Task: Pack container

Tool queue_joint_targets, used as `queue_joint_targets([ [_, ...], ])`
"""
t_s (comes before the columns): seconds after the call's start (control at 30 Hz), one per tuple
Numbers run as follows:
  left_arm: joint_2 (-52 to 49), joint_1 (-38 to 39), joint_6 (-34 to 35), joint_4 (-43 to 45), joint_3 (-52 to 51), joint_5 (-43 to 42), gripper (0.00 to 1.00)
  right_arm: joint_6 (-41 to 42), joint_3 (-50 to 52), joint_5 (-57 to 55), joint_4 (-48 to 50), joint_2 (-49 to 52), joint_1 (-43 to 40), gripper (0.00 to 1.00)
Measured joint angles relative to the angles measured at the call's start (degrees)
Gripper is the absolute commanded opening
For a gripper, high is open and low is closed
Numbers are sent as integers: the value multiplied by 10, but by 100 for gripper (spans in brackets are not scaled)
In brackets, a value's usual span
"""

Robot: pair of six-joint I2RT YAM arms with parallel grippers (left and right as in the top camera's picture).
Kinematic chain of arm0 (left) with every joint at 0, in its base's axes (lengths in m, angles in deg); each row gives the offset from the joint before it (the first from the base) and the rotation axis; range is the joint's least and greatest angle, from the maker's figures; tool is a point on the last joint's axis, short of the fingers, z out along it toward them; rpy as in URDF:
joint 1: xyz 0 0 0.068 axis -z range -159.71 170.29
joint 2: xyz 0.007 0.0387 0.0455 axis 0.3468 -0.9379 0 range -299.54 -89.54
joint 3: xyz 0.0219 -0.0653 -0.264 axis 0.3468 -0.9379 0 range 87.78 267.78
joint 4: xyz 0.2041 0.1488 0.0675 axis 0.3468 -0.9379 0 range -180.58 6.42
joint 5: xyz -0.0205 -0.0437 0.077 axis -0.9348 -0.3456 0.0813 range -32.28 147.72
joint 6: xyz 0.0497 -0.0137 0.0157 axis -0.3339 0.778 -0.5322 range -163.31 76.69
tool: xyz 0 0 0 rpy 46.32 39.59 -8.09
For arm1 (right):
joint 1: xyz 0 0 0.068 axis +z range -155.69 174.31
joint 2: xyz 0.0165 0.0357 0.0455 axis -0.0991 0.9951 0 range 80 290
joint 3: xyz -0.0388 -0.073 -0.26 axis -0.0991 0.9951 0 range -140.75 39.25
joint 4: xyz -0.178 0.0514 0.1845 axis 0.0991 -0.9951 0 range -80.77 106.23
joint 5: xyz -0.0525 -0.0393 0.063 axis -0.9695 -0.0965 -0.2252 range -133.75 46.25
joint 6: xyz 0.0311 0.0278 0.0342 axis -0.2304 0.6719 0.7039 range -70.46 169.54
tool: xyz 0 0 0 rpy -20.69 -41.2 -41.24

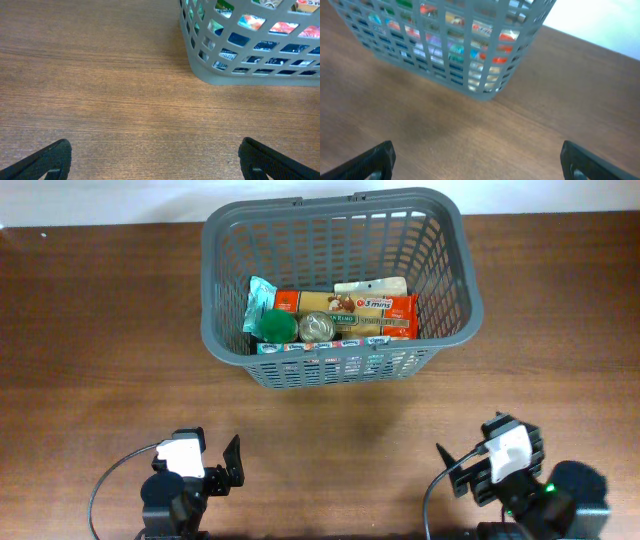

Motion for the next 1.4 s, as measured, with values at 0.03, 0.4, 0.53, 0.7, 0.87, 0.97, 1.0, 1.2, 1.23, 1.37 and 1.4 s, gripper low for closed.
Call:
queue_joint_targets([
  [0.03, 0, 0, 0, 0, 0, 0, 99, -2, 27, 1, 8, -21, 1, 99],
  [0.4, 0, 0, 0, 0, 0, 0, 99, -7, 171, 5, 71, -115, 2, 99],
  [0.53, 0, 0, 0, 0, 0, 0, 99, -6, 203, 5, 91, -115, 2, 99],
  [0.7, 0, 0, 0, 0, 0, 0, 99, -5, 227, 7, 97, -115, 2, 99],
  [0.87, 0, 0, 0, 0, 0, 0, 99, -5, 227, 7, 99, -115, 2, 99],
  [0.97, 0, 0, 0, 0, 0, 0, 99, -5, 227, 7, 99, -115, 2, 99],
  [1.0, 0, 0, 0, 0, 0, 0, 99, -5, 227, 7, 99, -115, 2, 99],
  [1.2, 0, 0, 0, 0, 0, 0, 99, -5, 227, 7, 99, -115, 2, 99],
  [1.23, 0, 0, 0, 0, 0, 0, 99, -5, 227, 7, 99, -115, 2, 99],
  [1.37, 0, 0, 0, 0, 0, 0, 99, -5, 227, 7, 99, -115, 2, 99],
  [1.4, 0, 0, 0, 0, 0, 0, 99, -5, 227, 7, 99, -115, 2, 99],
])
